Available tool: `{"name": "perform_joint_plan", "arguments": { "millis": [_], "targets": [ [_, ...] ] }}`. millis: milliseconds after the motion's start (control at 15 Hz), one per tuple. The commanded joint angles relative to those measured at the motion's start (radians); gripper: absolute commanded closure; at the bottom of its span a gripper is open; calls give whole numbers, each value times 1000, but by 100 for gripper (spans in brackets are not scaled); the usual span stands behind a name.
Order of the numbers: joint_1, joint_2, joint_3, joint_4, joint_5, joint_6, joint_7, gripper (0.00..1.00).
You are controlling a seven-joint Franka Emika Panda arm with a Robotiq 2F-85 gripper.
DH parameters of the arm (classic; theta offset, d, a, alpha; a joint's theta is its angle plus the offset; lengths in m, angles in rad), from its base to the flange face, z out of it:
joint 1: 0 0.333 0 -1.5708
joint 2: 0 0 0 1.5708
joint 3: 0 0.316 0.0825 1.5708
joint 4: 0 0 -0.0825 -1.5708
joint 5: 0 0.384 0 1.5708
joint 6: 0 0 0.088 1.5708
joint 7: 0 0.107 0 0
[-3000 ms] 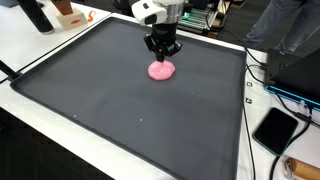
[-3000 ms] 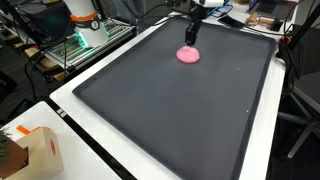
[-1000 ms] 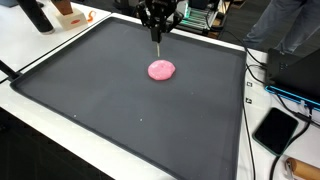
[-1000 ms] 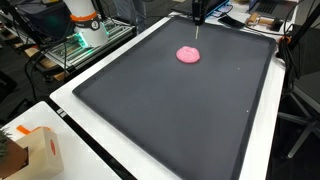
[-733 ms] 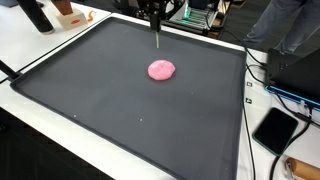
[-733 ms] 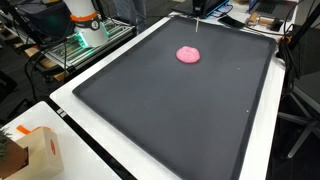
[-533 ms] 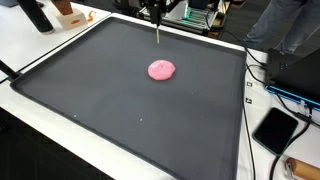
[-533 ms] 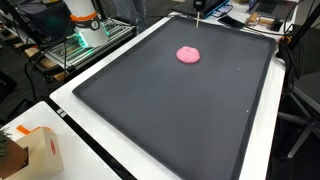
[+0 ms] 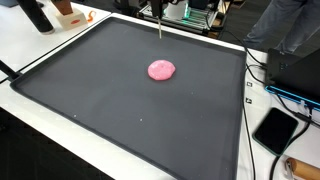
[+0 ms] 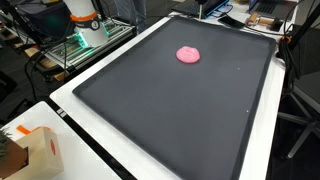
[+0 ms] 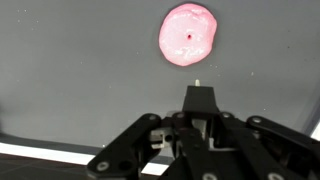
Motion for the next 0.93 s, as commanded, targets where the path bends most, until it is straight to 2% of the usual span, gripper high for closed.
{"name": "perform_joint_plan", "arguments": {
  "millis": [0, 333, 400, 533, 867],
  "targets": [
    [-7, 0, 8, 2, 0, -2, 0, 85],
    [-7, 0, 8, 2, 0, -2, -3, 85],
    [-7, 0, 8, 2, 0, -2, -3, 96],
    [-29, 12, -10, 27, 31, -5, -7, 96],
    [-115, 51, -59, 61, 274, 13, -200, 96]
  ]
}}
